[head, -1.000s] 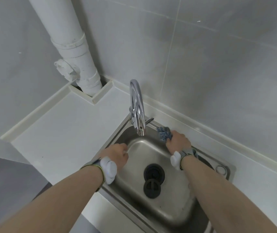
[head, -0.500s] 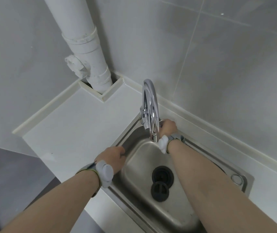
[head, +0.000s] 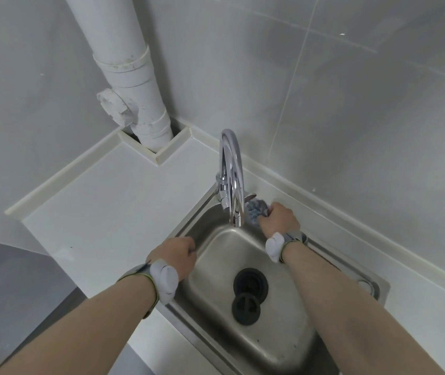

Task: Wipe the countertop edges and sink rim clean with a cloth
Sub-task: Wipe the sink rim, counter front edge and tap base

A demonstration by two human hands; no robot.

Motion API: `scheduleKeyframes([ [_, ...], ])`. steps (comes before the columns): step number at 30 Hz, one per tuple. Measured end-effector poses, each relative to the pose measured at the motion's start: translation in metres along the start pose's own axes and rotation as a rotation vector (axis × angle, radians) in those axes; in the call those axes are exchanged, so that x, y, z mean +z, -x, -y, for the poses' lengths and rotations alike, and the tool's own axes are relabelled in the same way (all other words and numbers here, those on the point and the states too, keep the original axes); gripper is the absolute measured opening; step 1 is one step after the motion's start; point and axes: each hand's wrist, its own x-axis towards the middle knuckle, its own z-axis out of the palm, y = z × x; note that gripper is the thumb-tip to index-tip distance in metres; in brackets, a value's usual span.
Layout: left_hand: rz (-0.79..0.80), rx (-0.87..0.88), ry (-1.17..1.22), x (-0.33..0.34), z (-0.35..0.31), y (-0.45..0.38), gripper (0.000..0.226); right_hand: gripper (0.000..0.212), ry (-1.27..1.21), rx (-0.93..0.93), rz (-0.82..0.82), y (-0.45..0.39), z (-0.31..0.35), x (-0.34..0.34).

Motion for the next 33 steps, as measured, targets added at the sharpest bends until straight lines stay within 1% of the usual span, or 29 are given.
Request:
scheduleKeyframes([
  [3,-0.002,0.018,-0.003,0.001,-0.007,-0.002,0.029,0.036,-0.011,0.059,-0.081,0.007,-0.016,-0.013],
  [6,0.004,-0.039,-0.013,0.004,-0.012,-0.005,0.031,0.031,-0.090,0.098,-0.109,0.000,-0.017,-0.016],
  [8,-0.014,-0.083,-0.045,0.002,-0.015,-0.007,0.041,0.024,-0.128,0.045,-0.085,-0.012,-0.010,-0.015],
  [10,-0.048,-0.127,-0.036,0.001,-0.014,-0.008,0.049,0.024,-0.133,-0.041,-0.017,-0.021,0.004,-0.012],
  [11,-0.065,-0.145,-0.015,0.002,-0.013,-0.010,0.049,0.023,-0.125,-0.078,0.025,-0.026,0.010,-0.008],
  [13,-0.066,-0.128,-0.006,0.002,-0.010,-0.012,0.040,0.022,-0.080,-0.121,0.074,-0.033,0.021,-0.001],
  [15,-0.071,-0.097,-0.008,0.001,-0.004,-0.014,0.016,0.021,-0.022,-0.133,0.098,-0.038,0.024,0.004],
  [17,-0.071,-0.068,-0.008,0.001,0.002,-0.016,0.046,0.020,0.059,-0.163,0.103,-0.039,0.023,0.004],
  [18,-0.079,-0.061,0.006,0.001,0.005,-0.016,0.055,0.020,0.095,-0.178,0.103,-0.039,0.022,0.003],
  [22,-0.107,-0.034,0.070,-0.003,0.008,-0.018,0.062,0.020,0.136,-0.197,0.113,-0.038,0.016,-0.002],
  [24,-0.079,-0.018,0.076,-0.007,0.008,-0.021,0.060,0.020,0.149,-0.205,0.115,-0.033,0.007,-0.006],
  [26,-0.039,-0.003,0.076,-0.012,0.005,-0.021,0.051,0.021,0.173,-0.209,0.087,-0.025,-0.007,-0.011],
  [29,-0.046,-0.026,0.089,-0.017,0.002,-0.017,0.021,0.027,0.249,-0.171,0.045,-0.011,-0.028,-0.017],
  [30,-0.048,-0.031,0.087,-0.018,0.000,-0.015,0.016,0.028,0.268,-0.143,0.039,-0.006,-0.034,-0.019],
  [33,-0.057,-0.049,0.115,-0.014,0.000,-0.012,0.036,0.033,0.289,-0.046,0.013,0.008,-0.048,-0.022],
])
